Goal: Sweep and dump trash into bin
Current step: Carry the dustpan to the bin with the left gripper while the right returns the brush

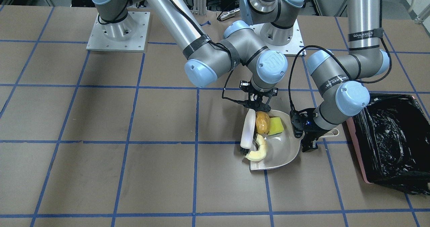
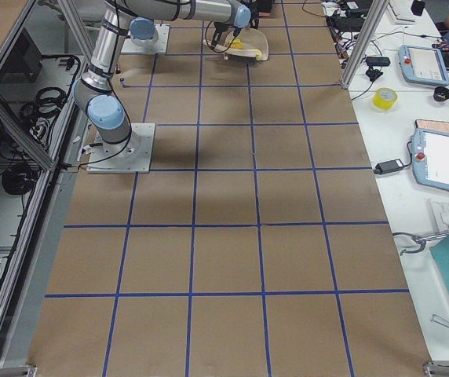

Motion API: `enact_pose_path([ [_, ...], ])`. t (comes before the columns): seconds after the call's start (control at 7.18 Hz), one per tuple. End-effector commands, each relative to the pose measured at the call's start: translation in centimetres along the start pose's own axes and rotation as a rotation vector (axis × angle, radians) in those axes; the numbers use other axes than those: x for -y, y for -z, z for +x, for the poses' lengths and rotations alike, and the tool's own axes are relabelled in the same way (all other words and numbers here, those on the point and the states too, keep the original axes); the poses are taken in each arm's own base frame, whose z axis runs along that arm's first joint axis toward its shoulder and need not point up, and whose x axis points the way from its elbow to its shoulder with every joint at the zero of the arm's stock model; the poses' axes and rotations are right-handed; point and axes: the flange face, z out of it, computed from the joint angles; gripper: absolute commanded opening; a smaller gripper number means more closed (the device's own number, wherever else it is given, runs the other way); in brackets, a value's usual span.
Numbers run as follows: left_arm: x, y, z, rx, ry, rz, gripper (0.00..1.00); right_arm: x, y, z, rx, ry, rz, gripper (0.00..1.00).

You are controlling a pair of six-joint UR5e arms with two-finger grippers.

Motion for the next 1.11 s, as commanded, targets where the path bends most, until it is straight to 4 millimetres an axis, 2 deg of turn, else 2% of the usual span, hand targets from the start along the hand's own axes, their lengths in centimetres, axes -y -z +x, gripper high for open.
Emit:
enact_pose_path([
  [0.0,-0.1,0.1,0.0,0.002,-0.007,0.004,0.00,-0.1,0.6,0.1,-0.026,-0.005,-0.004,0.00],
  [0.42,0.1,-0.4,0.0,-0.002,-0.011,0.034,0.00,-2.0,4.9,3.7,-0.122,0.024,0.017,0.00],
  [0.56,-0.1,-0.4,-0.1,0.004,-0.009,0.060,0.00,-1.3,6.4,5.6,-0.124,0.004,0.015,0.00],
  [0.7,0.0,-0.2,-0.1,0.011,-0.005,0.085,0.00,-0.3,9.8,8.7,-0.115,0.029,0.006,0.00],
  [0.98,-0.6,0.4,-0.1,0.012,0.009,0.096,0.00,6.2,13.6,18.4,-0.114,0.069,0.009,0.00],
])
